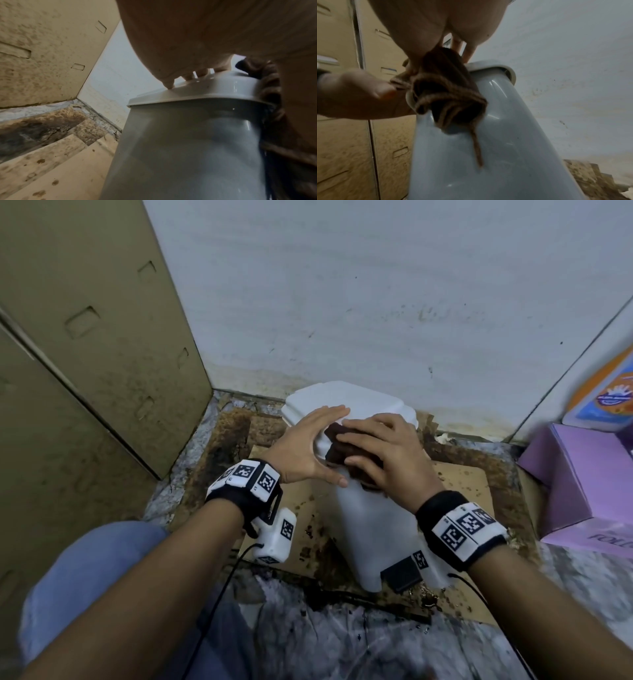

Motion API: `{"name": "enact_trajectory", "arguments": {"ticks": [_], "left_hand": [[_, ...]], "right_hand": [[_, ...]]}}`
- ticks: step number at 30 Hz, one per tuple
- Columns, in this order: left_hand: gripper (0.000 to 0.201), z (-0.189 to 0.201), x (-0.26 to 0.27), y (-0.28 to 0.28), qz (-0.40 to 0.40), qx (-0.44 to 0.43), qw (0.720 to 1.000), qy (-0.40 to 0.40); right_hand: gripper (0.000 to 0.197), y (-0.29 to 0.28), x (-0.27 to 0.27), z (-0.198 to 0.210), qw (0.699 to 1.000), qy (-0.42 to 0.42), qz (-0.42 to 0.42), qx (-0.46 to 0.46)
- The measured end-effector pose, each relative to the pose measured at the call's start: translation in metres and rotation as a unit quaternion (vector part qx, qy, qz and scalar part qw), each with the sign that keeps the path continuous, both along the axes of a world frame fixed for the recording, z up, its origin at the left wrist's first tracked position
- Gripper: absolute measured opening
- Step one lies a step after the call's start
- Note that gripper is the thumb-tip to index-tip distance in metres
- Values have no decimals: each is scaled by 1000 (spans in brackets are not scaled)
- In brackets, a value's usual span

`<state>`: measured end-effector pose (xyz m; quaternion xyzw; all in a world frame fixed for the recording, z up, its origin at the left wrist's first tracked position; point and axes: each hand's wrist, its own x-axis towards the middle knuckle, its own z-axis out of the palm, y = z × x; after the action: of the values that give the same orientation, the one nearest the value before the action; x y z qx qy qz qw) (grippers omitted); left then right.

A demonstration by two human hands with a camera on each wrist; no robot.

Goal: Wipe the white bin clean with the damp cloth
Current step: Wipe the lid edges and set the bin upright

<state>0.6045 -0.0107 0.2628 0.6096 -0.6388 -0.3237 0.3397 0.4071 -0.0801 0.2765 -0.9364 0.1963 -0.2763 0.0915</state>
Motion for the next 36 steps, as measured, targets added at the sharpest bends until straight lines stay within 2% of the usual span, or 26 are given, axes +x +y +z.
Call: {"name": "enact_trajectory", "arguments": {"ticks": [8, 15, 19, 22, 27, 30, 32, 34, 36], "left_hand": [[126, 0, -3, 1, -6, 20, 998, 55], [123, 0, 1, 3, -19, 18, 1000, 4], [120, 5, -4, 5, -7, 20, 1000, -10], [121, 6, -7, 5, -2, 24, 1000, -12], [122, 8, -9, 7, -6, 33, 999, 22], [116, 6, -15, 4, -39, 22, 999, 29], [107, 3, -17, 5, -52, 16, 998, 25], [102, 1, -16, 6, -51, 17, 998, 33], [109, 0, -14, 8, -57, 14, 998, 37]], "right_hand": [[33, 17, 22, 5, 998, 5, -64, 10], [31, 3, 8, 20, 996, 81, -14, 45], [27, -16, -19, 26, 995, 53, -43, 67], [26, -15, -18, 25, 997, 51, -52, 28], [36, 12, 9, 19, 996, 71, -48, -37], [24, 29, 28, 12, 983, 133, -83, -100], [23, 34, 34, 10, 980, 143, -90, -110], [33, 31, 30, 13, 986, 132, -52, -85], [36, 22, 18, 17, 992, 120, 20, -20]]}}
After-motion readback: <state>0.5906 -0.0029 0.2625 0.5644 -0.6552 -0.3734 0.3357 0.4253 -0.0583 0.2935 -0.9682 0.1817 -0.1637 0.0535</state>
